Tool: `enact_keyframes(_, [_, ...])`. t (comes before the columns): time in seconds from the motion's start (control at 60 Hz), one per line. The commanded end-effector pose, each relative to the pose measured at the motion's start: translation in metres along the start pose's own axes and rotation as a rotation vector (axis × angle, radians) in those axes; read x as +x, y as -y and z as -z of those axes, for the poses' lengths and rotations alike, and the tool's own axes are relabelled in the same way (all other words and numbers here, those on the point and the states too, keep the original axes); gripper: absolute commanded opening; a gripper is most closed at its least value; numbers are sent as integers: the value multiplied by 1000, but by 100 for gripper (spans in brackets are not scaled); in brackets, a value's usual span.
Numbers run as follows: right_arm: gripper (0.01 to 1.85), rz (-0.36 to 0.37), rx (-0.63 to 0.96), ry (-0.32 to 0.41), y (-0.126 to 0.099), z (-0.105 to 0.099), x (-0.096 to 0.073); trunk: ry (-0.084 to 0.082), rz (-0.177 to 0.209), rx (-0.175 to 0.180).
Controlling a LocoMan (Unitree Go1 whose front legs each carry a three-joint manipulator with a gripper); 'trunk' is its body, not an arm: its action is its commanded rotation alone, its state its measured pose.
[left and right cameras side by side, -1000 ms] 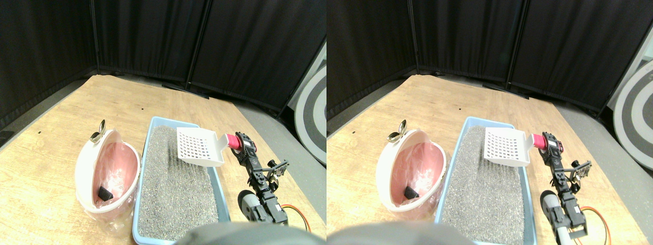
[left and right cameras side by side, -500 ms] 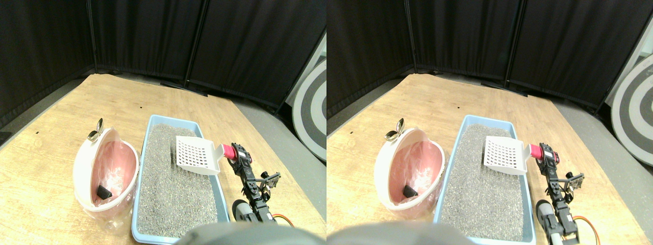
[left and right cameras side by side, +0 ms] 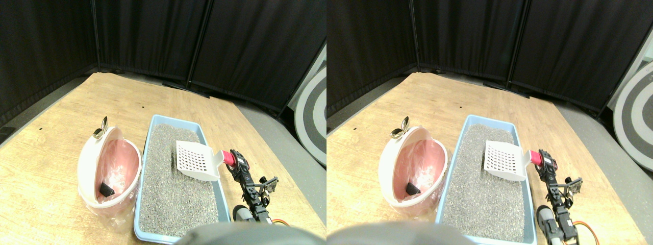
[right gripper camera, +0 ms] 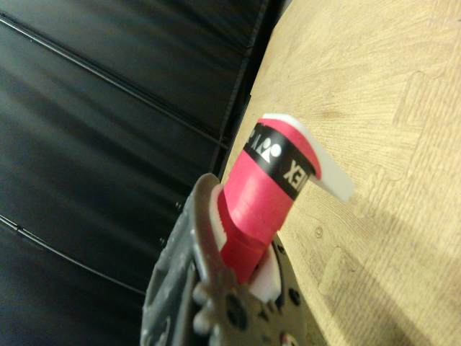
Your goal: Scoop (unimanual)
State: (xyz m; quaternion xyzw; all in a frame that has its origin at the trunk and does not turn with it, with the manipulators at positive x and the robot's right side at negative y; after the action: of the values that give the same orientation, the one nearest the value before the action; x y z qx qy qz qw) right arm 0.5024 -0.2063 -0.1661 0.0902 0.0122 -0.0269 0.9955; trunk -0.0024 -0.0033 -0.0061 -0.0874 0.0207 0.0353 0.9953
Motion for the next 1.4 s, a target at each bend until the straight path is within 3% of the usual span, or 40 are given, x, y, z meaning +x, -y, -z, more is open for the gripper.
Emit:
enact_keyframes(0.017, [6,35,37,24,5,2,2,-11,-15,-13])
enact_keyframes(0.417, [6,119,16,-102,22,35,2,-13,-36,-23])
enact_keyframes(0.5, [15,121,27,-129,24,37,3,-12,-36,-24])
enact_keyframes(0.55, [15,117,25,-133,24,37,3,-11,-37,-24])
enact_keyframes(0.567, [6,109,26,-148,25,35,3,-11,-37,-24])
enact_keyframes(0.717, [6,131,31,-217,25,32,3,-8,-38,-27])
enact_keyframes(0.733, [10,141,25,-227,25,32,2,-8,-38,-27])
enact_keyframes(0.8, [56,175,12,-282,25,29,2,-8,-39,-26])
enact_keyframes(0.833, [63,186,9,-293,25,29,2,-8,-39,-26])
enact_keyframes(0.867, [86,222,-1,-323,26,28,2,-8,-39,-26])
enact_keyframes(1.0, [133,231,-12,-359,26,25,0,-5,-41,-30])
enact_keyframes(1.167, [158,220,14,-380,27,19,-1,-2,-39,-28])
enact_keyframes(1.4, [154,159,-18,-366,26,4,-10,-1,-30,-18])
